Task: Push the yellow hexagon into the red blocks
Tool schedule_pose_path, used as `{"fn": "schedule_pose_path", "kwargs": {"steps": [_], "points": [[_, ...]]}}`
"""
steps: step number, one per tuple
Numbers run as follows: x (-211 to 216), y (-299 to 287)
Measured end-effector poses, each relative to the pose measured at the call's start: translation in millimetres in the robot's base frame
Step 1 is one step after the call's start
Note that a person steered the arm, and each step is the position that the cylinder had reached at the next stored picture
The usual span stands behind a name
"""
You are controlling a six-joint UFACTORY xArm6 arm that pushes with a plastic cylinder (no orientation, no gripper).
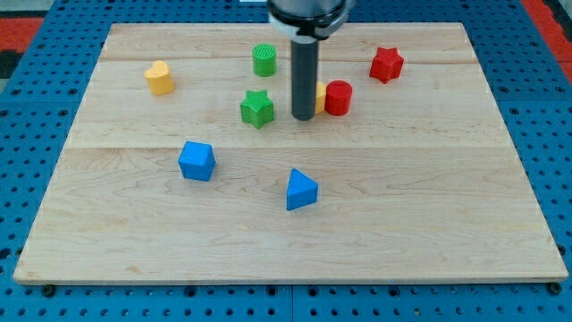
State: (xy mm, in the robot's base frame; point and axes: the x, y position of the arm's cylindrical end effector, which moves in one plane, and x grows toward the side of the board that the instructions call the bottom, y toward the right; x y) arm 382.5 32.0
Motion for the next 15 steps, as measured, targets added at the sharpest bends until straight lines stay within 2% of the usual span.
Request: {"fn": "schedule_pose_path", "kwargs": {"steps": [2, 3, 4, 5, 6, 8, 9, 10, 11, 12, 14, 15], "points": [[-5.1, 83.8], [-24.1, 92.1], [5.9, 76.0], [25.8, 11.0], [-13.0, -3.4], [-52.8, 44.7], [-15.1, 27.4], [-11.0, 17.7], [-46.6, 8.1], [-53.0, -4.8], [-78.2, 15.3], [-78.1, 55.2]]}}
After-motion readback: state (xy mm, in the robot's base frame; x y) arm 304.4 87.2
